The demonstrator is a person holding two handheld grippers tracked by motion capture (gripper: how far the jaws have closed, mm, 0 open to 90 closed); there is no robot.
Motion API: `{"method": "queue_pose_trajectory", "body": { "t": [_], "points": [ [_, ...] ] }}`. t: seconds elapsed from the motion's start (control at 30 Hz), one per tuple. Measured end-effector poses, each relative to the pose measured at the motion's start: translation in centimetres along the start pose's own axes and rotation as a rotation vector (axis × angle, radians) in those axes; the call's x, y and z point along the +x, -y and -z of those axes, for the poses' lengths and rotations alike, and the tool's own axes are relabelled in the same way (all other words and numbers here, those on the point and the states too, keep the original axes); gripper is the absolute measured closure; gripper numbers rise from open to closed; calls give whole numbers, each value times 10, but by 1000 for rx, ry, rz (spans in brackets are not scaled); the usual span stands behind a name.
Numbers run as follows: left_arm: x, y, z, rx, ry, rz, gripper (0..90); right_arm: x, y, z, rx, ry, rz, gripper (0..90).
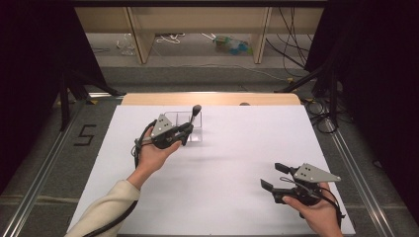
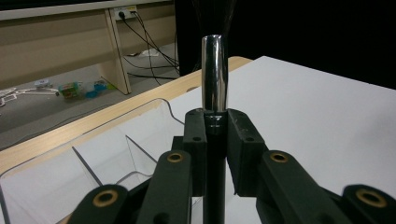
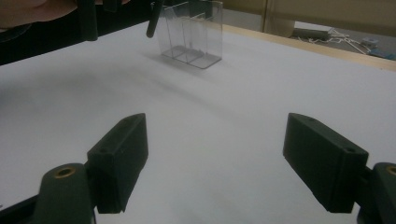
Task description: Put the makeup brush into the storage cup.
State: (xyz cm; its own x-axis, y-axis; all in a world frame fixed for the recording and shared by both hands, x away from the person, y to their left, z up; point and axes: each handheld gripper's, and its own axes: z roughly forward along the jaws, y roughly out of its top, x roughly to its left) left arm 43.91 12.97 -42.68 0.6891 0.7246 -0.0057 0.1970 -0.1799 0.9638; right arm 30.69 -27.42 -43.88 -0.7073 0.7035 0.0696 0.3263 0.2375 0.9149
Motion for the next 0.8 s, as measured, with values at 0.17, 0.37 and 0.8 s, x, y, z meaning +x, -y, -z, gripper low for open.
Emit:
{"method": "queue_pose_trajectory", "body": {
  "t": [0.17, 0.37, 0.8],
  "points": [
    [0, -2, -1, -3, -3, -4, 789, 0, 1, -2, -19, -9, -8, 232],
    [-1, -3, -3, -8, 0, -1, 789, -1, 1, -2, -27, -3, 7, 231],
    [-2, -6, -7, -18, 2, -3, 789, -1, 0, -1, -13, 5, 18, 228]
  ]
}}
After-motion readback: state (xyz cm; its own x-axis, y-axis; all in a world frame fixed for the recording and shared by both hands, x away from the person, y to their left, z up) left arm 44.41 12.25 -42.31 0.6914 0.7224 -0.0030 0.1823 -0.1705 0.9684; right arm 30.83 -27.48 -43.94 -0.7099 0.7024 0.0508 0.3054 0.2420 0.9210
